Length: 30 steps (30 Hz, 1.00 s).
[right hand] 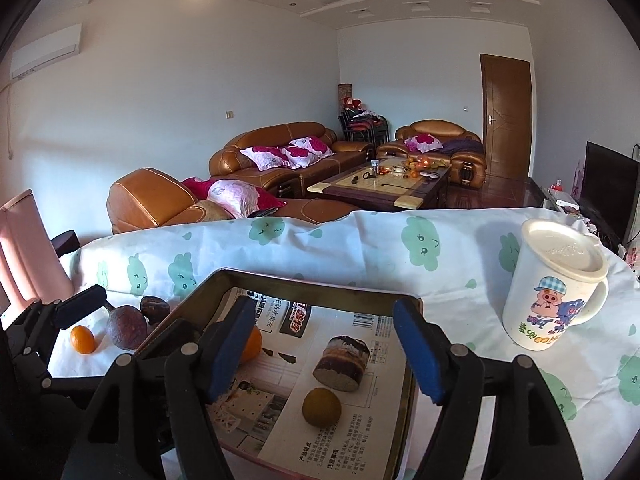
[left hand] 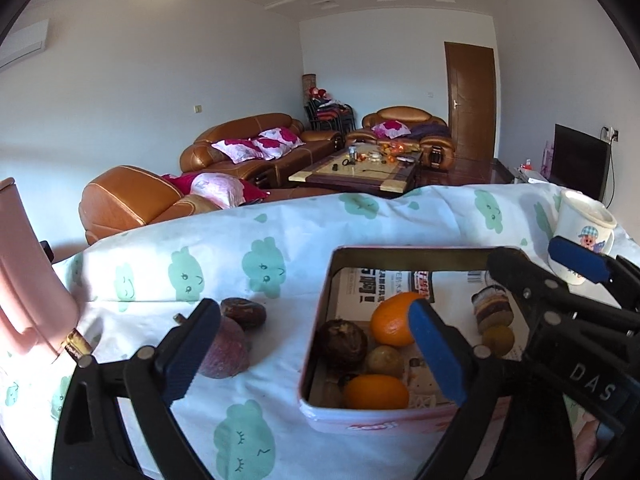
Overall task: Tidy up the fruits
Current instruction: 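Withdraw both tools and move the right tool toward the last orange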
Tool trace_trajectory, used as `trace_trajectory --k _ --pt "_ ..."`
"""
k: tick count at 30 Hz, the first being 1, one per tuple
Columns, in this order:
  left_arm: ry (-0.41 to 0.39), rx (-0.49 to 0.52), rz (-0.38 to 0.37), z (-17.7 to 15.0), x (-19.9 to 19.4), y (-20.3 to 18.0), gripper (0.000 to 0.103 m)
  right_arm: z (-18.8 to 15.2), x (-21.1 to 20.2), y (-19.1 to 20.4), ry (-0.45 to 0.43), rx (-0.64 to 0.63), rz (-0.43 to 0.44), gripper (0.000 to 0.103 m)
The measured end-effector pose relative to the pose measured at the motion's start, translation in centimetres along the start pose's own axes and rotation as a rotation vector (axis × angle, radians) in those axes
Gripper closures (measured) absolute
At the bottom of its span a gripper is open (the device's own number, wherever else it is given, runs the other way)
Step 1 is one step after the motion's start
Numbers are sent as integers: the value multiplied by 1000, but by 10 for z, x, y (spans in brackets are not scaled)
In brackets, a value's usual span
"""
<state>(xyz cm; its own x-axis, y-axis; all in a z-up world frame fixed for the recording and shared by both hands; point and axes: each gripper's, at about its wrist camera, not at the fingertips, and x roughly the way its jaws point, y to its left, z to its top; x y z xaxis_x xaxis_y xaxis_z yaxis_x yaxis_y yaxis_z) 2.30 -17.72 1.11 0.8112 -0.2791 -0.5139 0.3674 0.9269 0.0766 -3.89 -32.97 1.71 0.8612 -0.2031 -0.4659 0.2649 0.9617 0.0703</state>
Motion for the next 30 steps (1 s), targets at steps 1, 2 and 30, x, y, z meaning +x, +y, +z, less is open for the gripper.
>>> trace_trajectory --k 1,2,30 --pt "8 -7 10 -2 0 5 6 -1 -1 2 -2 -3 -1 30" --pt "13 -14 23 -4 1 10 6 -2 -1 4 -1 -8 -2 30" --pt "76 -158 163 -45 -23 168 6 -32 -23 111 19 -88 71 30"
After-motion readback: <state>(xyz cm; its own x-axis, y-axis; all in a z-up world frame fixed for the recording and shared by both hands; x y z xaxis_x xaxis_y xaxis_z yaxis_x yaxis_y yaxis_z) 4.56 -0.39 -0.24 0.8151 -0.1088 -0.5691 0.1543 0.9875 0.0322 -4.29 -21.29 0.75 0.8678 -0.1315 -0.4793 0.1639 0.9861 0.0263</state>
